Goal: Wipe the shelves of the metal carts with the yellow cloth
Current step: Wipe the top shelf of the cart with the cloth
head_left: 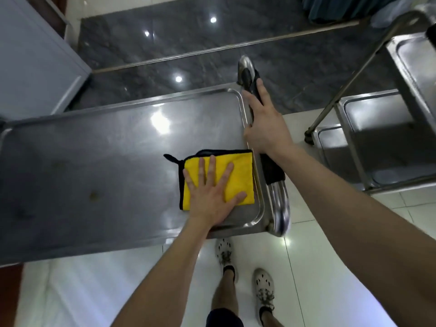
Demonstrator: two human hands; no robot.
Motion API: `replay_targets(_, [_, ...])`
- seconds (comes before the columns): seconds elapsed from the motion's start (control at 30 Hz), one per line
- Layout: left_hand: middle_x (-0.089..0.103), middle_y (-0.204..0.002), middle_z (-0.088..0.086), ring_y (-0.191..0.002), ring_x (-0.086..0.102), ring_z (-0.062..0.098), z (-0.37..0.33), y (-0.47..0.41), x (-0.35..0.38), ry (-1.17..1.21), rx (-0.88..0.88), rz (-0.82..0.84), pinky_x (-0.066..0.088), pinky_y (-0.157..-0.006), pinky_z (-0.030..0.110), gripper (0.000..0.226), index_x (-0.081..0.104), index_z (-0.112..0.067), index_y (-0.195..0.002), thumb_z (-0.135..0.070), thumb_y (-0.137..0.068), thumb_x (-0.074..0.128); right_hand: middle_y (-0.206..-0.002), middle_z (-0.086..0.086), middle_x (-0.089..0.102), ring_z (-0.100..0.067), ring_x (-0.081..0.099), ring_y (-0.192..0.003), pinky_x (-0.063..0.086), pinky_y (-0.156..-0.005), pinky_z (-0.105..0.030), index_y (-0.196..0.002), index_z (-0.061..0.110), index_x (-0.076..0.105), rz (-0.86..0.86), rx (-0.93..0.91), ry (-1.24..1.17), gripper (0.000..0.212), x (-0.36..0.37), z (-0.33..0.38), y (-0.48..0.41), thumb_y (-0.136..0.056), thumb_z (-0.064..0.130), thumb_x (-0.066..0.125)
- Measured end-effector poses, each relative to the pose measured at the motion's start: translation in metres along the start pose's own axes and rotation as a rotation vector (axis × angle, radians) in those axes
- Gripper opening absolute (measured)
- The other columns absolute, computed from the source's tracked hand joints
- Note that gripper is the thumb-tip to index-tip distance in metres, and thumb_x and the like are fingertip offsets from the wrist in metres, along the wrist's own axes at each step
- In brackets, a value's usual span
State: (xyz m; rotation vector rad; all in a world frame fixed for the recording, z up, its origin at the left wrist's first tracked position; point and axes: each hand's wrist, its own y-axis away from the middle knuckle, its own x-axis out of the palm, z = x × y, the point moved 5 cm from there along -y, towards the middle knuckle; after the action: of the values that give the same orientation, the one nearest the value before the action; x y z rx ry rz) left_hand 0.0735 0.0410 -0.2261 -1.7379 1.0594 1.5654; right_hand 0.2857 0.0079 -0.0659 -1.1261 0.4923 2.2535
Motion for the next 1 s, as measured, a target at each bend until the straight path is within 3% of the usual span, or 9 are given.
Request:
replay_targets(0.13, [-0.010, -0.183, 0.001, -0.168, -0.012, 0.035, 0.018, 0.078, 0.001, -0.022, 0.032, 0.047, 0.005, -0.125, 0.081, 0.092, 0.006, -0.049, -0.172, -0.094, -0.095, 0.029, -0.179, 0.009, -0.008, -0.041, 0.053, -0.136, 0.047, -0.102, -0.040, -0.161, 0.038, 0.035, 0.037, 0.041, -0.019, 0.092, -0.004, 0.002, 0.005, -0.082, -0.002, 0.059])
replay_targets(0.33, [-0.028, -0.178, -0.009, -0.165, -0.029, 0.025, 0.117, 0.119, -0.014, -0.022, -0.187, 0.186, -0.006, -0.127, 0.075, 0.095, -0.010, -0.055, -0.168, -0.100, -0.090, 0.020, -0.178, 0.016, -0.007, -0.039, 0.055, -0.135, 0.041, -0.094, -0.032, -0.160, 0.044, 0.034, 0.037, 0.043, -0.019, 0.094, -0.002, 0.001, 0.011, -0.081, 0.001, 0.062])
replay_targets(0.47, [-0.030, -0.178, -0.010, -0.164, -0.030, 0.023, 0.193, 0.079, -0.033, 0.027, -0.379, 0.223, -0.009, -0.127, 0.074, 0.099, -0.013, -0.060, -0.165, -0.106, -0.082, 0.017, -0.177, 0.019, -0.007, -0.041, 0.061, -0.125, 0.045, -0.089, -0.035, -0.158, 0.050, 0.031, 0.017, 0.031, -0.001, 0.097, 0.002, -0.001, 0.011, -0.080, 0.001, 0.062])
replay_targets(0.6, [-0.024, -0.180, -0.006, -0.165, -0.028, 0.024, 0.238, -0.017, -0.047, 0.096, -0.466, 0.226, -0.014, -0.123, 0.077, 0.107, -0.006, -0.060, -0.166, -0.111, -0.074, 0.016, -0.178, 0.015, -0.004, -0.040, 0.060, -0.130, 0.046, -0.092, -0.037, -0.158, 0.050, 0.030, -0.021, 0.004, 0.028, 0.094, 0.006, -0.001, 0.008, -0.083, 0.003, 0.063])
replay_targets(0.73, [-0.022, -0.181, -0.002, -0.165, -0.026, 0.028, 0.219, -0.130, -0.053, 0.088, -0.393, 0.205, -0.015, -0.121, 0.080, 0.116, -0.006, -0.058, -0.167, -0.115, -0.067, 0.010, -0.178, 0.016, -0.005, -0.039, 0.061, -0.127, 0.047, -0.090, -0.037, -0.160, 0.046, 0.030, -0.040, 0.023, 0.072, 0.093, 0.007, 0.000, 0.008, -0.085, 0.002, 0.062])
replay_targets(0.83, [-0.023, -0.181, 0.000, -0.165, -0.025, 0.031, 0.176, -0.185, -0.050, 0.082, -0.305, 0.164, -0.016, -0.119, 0.081, 0.116, -0.007, -0.056, -0.168, -0.114, -0.068, 0.006, -0.178, 0.013, -0.005, -0.039, 0.060, -0.129, 0.052, -0.096, -0.043, -0.161, 0.040, 0.032, -0.046, 0.024, 0.089, 0.092, 0.007, 0.003, 0.006, -0.084, 0.001, 0.063])
replay_targets(1.0, [-0.021, -0.181, 0.003, -0.165, -0.025, 0.036, 0.074, -0.193, -0.035, 0.058, -0.102, 0.157, -0.016, -0.116, 0.083, 0.111, -0.007, -0.054, -0.169, -0.111, -0.073, 0.003, -0.179, 0.011, -0.002, -0.034, 0.058, -0.134, 0.047, -0.092, -0.035, -0.161, 0.035, 0.037, -0.051, 0.024, 0.090, 0.088, 0.004, 0.007, 0.005, -0.083, 0.002, 0.062])
